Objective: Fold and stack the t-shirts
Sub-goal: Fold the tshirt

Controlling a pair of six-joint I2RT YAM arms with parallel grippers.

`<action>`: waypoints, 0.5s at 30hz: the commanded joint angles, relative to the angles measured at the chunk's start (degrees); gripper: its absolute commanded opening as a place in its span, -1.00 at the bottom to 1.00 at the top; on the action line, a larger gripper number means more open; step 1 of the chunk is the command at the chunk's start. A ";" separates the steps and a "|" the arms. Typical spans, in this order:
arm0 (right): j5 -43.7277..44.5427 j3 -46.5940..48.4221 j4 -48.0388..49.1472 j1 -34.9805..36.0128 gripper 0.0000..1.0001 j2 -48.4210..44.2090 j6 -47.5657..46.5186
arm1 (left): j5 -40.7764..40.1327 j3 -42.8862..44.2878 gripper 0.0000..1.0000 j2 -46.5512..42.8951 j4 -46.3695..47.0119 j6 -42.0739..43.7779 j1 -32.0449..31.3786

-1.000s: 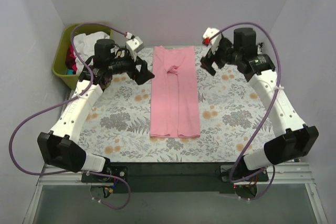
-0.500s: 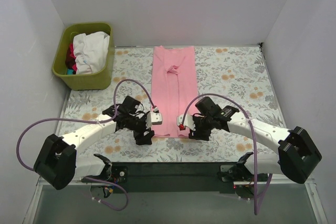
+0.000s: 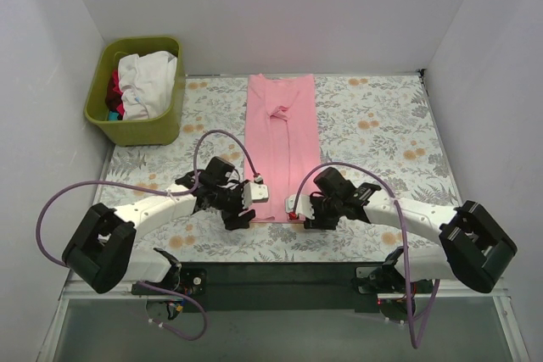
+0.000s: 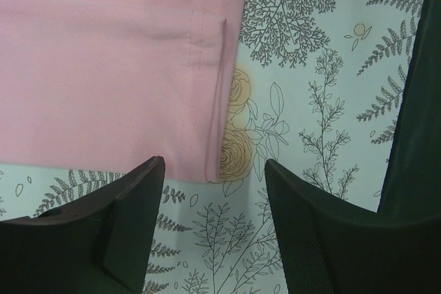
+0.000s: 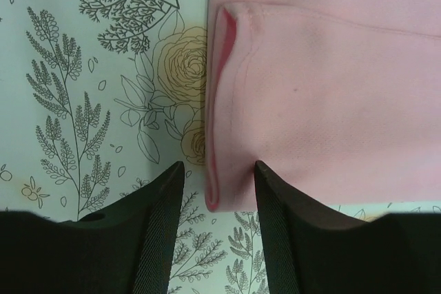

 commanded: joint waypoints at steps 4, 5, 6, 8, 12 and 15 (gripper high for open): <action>0.75 -2.00 4.34 0.79 -0.05 3.36 -0.96 | -4.75 -3.15 0.11 2.01 4.58 1.03 -2.72; 0.93 -2.27 4.43 0.79 -0.10 3.71 -0.96 | -5.37 -3.42 0.09 2.62 5.02 1.29 -2.98; 1.10 -2.36 4.61 0.79 -0.19 3.98 -1.05 | -5.90 -3.69 0.06 2.98 5.02 1.73 -3.51; 1.46 -2.80 4.96 0.70 -0.28 4.42 -1.31 | -7.22 -4.21 -0.06 3.76 5.20 2.17 -3.86; 2.34 -4.38 5.31 0.79 -0.81 4.42 -2.01 | -7.83 -4.65 -0.48 4.30 5.11 3.05 -4.13; 2.60 -4.64 5.05 0.79 -0.97 4.16 -1.66 | -8.01 -4.65 -0.86 4.03 4.85 3.05 -4.13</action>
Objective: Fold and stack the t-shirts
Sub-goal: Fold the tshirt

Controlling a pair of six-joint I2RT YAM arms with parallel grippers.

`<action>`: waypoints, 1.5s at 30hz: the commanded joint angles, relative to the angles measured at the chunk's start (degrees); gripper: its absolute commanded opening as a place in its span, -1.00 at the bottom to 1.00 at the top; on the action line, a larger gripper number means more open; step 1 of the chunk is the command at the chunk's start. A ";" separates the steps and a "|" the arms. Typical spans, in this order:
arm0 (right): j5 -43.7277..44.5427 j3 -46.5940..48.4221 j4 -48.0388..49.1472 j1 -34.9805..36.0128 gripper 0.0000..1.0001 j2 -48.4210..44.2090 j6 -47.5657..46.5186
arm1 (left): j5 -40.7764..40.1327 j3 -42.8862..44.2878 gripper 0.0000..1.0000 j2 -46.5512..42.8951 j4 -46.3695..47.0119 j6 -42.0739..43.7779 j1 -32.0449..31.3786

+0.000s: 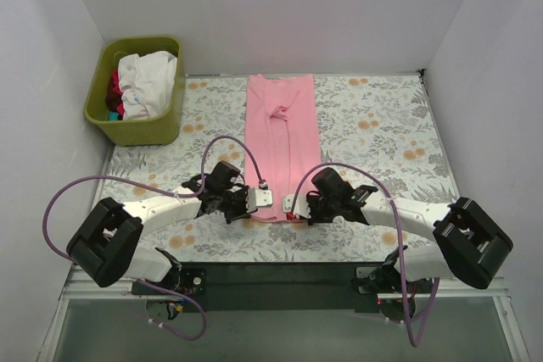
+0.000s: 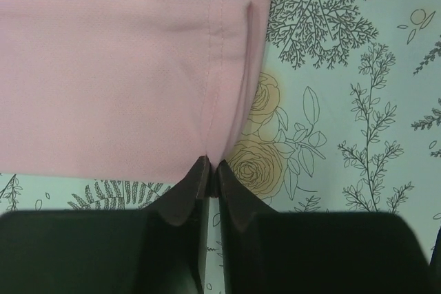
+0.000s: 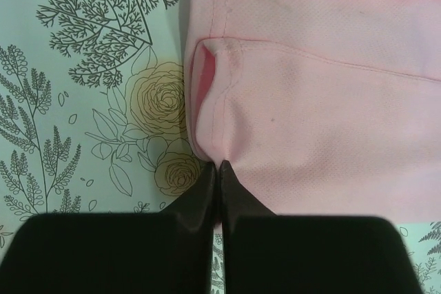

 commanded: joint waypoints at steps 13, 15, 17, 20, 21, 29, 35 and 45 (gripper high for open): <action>-1.78 5.98 -16.24 0.29 -0.97 -7.84 1.62 | 5.35 5.81 -1.00 -7.19 -14.06 -0.30 -0.54; -2.41 5.81 -17.84 1.07 -0.97 -9.34 2.68 | 7.11 6.86 -1.00 -9.22 -19.33 1.19 -0.89; -3.63 5.98 -19.85 1.86 -0.97 -11.80 4.78 | 8.69 8.35 -1.00 -11.23 -22.67 0.41 -0.89; -2.86 8.44 -21.53 1.60 -0.97 -11.72 5.15 | 8.35 10.63 -1.00 -12.73 -23.74 -2.57 -0.81; -2.85 9.92 -21.45 0.47 -0.97 -11.63 4.53 | 8.26 11.34 -1.00 -12.48 -23.74 -3.02 0.06; -6.27 22.49 -21.80 -8.05 -0.97 -1.53 -3.64 | 13.00 23.55 -1.00 1.14 -21.81 0.58 12.98; -8.65 31.99 -21.80 -14.73 -0.97 8.83 -9.79 | 12.92 32.35 -1.00 13.09 -19.62 3.65 17.20; -10.32 45.87 -21.71 -20.37 -0.97 25.00 -15.60 | 12.92 46.14 -1.00 28.55 -16.88 4.27 21.43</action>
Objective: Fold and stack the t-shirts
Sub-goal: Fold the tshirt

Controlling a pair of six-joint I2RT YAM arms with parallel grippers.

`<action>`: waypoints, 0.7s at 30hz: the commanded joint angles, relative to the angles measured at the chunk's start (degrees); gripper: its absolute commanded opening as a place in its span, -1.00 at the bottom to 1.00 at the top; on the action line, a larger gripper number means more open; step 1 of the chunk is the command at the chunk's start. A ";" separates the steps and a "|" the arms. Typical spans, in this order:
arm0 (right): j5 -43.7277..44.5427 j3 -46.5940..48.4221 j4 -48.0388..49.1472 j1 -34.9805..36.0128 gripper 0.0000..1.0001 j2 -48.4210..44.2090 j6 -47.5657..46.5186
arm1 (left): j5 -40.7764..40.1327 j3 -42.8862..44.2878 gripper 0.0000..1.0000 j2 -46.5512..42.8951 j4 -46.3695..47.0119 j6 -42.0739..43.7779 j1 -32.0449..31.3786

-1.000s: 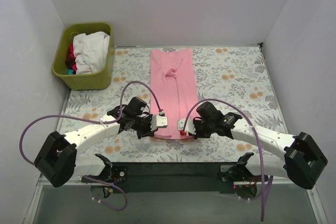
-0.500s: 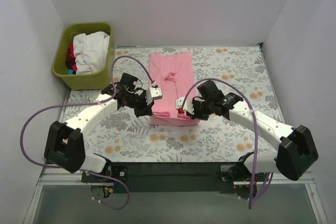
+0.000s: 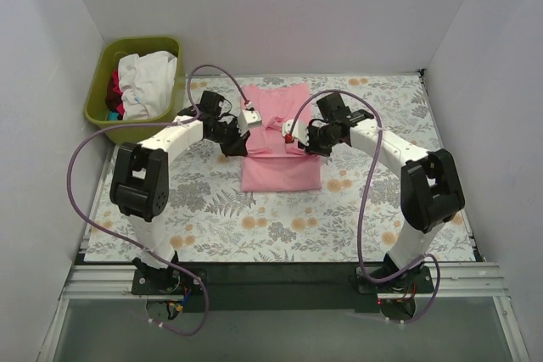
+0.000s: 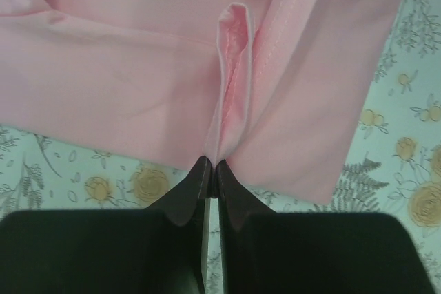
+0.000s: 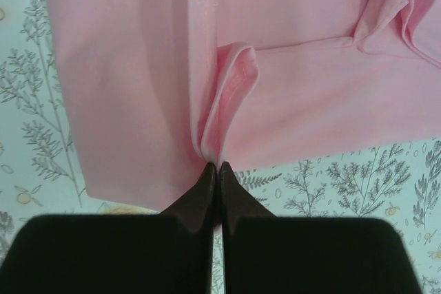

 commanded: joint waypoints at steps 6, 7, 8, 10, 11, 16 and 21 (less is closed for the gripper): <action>-2.65 13.26 -0.22 -3.07 -0.97 10.62 -4.24 | 0.78 11.96 -1.00 9.12 2.13 1.69 2.42; -2.82 14.49 -0.14 -3.16 -0.97 11.59 -4.33 | 0.70 12.66 -1.00 9.83 2.05 2.13 2.60; -2.83 15.55 -0.14 -3.50 -0.97 12.65 -4.33 | 0.26 13.28 -1.00 10.54 2.31 2.05 2.95; -2.83 18.35 0.13 -3.68 -0.97 15.37 -4.59 | 0.08 14.86 -1.00 12.46 2.83 1.78 3.30; -3.00 19.16 0.21 -3.94 -0.97 16.08 -4.59 | -0.01 15.56 -1.00 13.26 2.92 1.52 3.74; -3.18 23.11 0.48 -4.30 -0.97 20.48 -4.94 | -0.27 18.81 -1.00 15.46 4.68 0.99 4.80; -3.18 25.93 1.71 -4.39 -0.97 23.64 -4.68 | -1.06 21.45 -1.00 18.27 4.77 0.99 5.23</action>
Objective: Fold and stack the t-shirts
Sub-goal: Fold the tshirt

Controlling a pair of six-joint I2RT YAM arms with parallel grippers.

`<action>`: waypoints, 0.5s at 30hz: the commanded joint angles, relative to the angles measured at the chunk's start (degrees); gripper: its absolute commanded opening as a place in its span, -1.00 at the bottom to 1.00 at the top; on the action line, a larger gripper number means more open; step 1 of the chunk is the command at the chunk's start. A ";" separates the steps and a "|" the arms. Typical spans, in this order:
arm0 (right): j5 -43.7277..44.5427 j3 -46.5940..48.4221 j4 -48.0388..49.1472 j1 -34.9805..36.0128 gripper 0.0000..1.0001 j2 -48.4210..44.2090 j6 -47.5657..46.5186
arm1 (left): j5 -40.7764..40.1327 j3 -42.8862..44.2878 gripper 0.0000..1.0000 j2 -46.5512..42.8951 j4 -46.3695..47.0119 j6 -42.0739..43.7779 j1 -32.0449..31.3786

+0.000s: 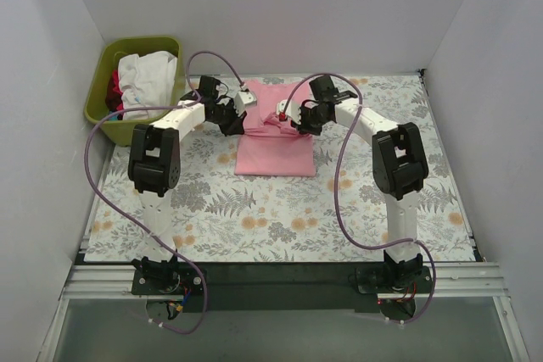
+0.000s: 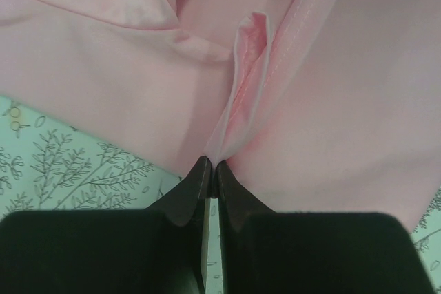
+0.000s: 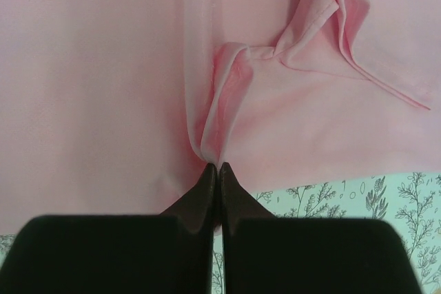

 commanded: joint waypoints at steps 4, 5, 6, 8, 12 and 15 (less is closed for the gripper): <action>-0.14 3.99 4.01 -0.26 -0.97 2.40 -0.13 | -2.20 3.16 -1.00 1.01 3.92 -1.35 0.97; 0.39 4.08 5.50 -0.26 -0.92 2.58 0.40 | -2.82 3.25 -0.93 1.10 4.45 -1.97 0.98; 1.52 4.43 6.47 -0.34 -0.87 2.67 0.93 | -3.43 3.43 -0.82 1.36 5.33 -3.36 1.06; 3.20 4.52 10.93 -0.69 -0.53 2.23 3.98 | -5.45 3.78 -0.44 1.72 5.86 -4.78 1.33; 4.17 7.76 12.98 -1.84 0.06 0.57 11.55 | -8.97 4.39 0.06 1.02 9.10 -11.63 2.20; 3.56 7.77 12.90 -2.89 0.10 -2.94 17.08 | -8.45 1.42 0.20 -3.28 12.71 -18.05 3.52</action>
